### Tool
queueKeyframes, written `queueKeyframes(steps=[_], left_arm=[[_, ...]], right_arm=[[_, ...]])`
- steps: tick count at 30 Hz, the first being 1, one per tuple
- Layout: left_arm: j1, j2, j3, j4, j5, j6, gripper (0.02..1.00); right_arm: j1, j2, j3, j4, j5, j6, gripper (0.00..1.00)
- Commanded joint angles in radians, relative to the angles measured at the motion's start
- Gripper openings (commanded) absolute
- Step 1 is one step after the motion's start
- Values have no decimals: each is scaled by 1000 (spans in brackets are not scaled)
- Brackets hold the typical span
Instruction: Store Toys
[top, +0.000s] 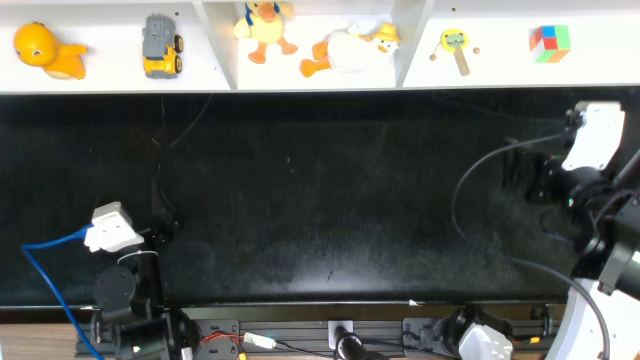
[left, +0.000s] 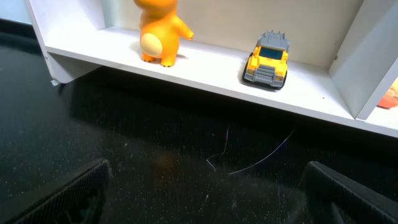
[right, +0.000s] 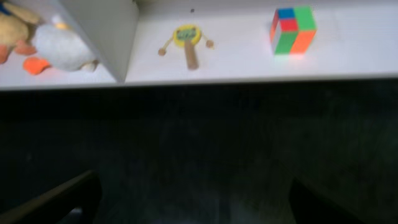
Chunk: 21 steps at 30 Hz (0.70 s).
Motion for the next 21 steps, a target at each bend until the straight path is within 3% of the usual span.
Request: queueKeyframes(steps=[1, 14, 21], left_arm=[[6, -11, -1, -3, 2, 3, 998], [6, -11, -1, -3, 2, 3, 998], [6, -11, -1, -3, 2, 3, 998]], right_arm=[[5, -1, 7, -54, 2, -14, 993], [5, 89, 7, -63, 5, -14, 996], [51, -48, 6, -64, 5, -14, 996]])
